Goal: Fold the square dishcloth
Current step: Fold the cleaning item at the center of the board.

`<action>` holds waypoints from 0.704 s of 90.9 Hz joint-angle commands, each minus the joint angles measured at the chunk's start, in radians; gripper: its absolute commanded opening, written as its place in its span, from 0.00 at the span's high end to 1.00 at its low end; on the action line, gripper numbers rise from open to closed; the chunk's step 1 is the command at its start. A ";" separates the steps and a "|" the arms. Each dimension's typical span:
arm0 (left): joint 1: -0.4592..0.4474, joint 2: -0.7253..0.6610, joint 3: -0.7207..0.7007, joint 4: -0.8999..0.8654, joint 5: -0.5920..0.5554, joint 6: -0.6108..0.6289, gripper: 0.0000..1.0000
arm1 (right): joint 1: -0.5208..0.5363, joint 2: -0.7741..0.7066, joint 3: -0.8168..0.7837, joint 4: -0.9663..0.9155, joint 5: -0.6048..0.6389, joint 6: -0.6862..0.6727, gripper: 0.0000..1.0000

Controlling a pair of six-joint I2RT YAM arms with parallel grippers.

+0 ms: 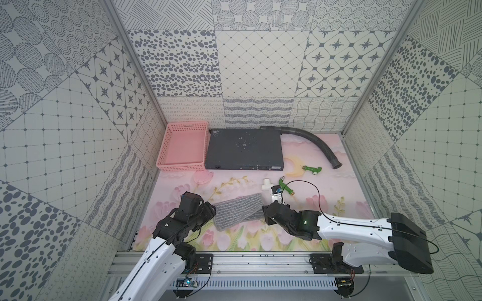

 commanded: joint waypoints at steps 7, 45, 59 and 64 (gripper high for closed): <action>-0.003 0.095 0.013 0.027 0.015 0.033 0.39 | -0.045 -0.090 -0.022 -0.006 -0.021 0.026 0.43; 0.003 0.173 -0.058 0.154 0.039 0.023 0.50 | -0.223 0.083 0.060 -0.006 -0.296 0.005 0.53; 0.015 0.247 -0.069 0.234 0.072 0.047 0.52 | -0.245 0.180 0.090 -0.005 -0.333 0.013 0.53; 0.021 0.271 -0.067 0.267 0.084 0.055 0.52 | -0.254 0.210 0.100 -0.003 -0.345 0.016 0.54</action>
